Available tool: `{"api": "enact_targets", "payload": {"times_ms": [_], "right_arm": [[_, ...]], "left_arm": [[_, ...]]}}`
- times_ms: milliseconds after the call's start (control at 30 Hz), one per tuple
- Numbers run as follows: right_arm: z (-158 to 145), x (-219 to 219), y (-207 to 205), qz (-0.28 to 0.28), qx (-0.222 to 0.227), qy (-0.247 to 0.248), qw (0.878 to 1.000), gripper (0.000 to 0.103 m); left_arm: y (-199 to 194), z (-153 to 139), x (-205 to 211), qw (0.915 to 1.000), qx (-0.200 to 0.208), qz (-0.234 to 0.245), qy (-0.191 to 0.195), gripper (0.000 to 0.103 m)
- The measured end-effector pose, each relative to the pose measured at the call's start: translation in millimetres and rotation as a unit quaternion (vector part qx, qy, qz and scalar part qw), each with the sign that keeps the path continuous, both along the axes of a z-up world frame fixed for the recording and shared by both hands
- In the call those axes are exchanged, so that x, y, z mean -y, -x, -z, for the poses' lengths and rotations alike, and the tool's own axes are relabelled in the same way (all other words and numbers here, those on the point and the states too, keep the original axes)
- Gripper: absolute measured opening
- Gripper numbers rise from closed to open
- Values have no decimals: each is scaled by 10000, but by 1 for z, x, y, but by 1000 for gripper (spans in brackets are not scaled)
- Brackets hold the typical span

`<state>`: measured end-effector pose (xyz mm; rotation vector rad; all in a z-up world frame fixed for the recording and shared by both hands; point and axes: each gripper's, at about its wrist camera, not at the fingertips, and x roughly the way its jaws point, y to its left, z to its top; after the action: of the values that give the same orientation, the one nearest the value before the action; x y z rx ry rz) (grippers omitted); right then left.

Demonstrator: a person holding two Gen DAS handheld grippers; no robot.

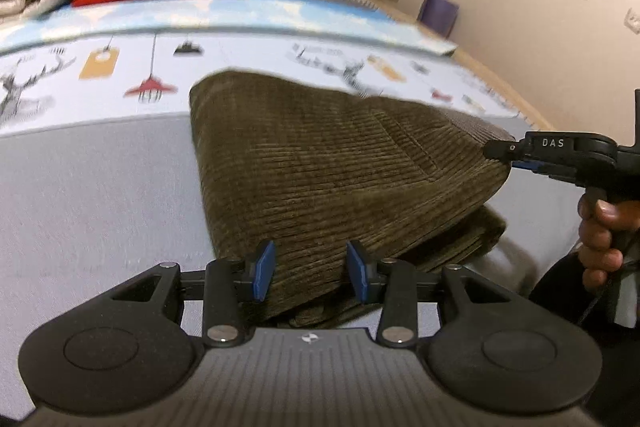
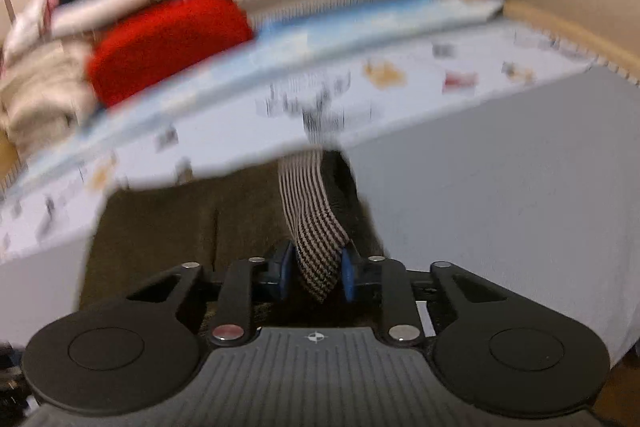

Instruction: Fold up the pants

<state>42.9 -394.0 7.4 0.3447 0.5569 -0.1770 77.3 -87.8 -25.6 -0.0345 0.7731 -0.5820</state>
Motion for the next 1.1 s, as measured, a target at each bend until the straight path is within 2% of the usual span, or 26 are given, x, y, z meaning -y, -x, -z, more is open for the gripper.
{"api": "enact_targets", "payload": {"times_ms": [67,133,167,200,267,433,467,500,533,567,600,633,733,833,900,967,1100], "right_arm": [[2,5,3,158,-27,-32,9999,24],[19,12,-9,283,-618,-337,9971,25],[28,13,-18,299,-1006,-421,9936,29],[31,12,-24,311,-1201,-402,9915,31],[24,6,-27,353,-1214,-231,9917,39],[5,-8,3,446,-469,86,9979,43],[7,-7,5,449,-474,174,9977,43],[8,-9,2,382,-633,247,9970,43],[15,-9,-8,308,-987,302,9942,43],[21,-8,-20,182,-1549,270,9874,44],[27,-8,-26,97,-1900,193,9816,45],[26,-6,-26,135,-1950,195,9805,52],[9,1,-23,269,-1805,67,9832,54],[-8,7,-13,418,-1463,363,9877,55],[-17,19,-10,449,-1212,138,9915,56],[-26,28,-10,377,-956,7,9947,57],[-35,33,-20,-47,-545,644,9964,67]], "left_arm": [[2,-1,1,10000,29,67,11,44],[1,4,5,9997,-98,153,-159,44],[0,9,8,9991,-192,194,-325,44],[0,12,10,9983,-231,217,-483,44],[2,14,12,9977,-174,248,-613,44],[-1,17,7,9976,-340,201,-570,44],[-2,18,7,9973,-370,192,-607,44],[-2,18,9,9968,-382,196,-668,44],[-1,20,11,9960,-380,211,-781,44],[0,20,14,9952,-364,230,-873,44],[1,20,16,9947,-324,247,-942,44],[3,20,17,9945,-280,252,-977,44],[1,19,14,9957,-322,178,-850,44],[-3,19,11,9966,-445,56,-694,45],[-4,18,12,9966,-467,35,-685,47],[-3,19,16,9964,-424,77,-731,53],[1,20,22,9955,-255,186,-894,55]]}}
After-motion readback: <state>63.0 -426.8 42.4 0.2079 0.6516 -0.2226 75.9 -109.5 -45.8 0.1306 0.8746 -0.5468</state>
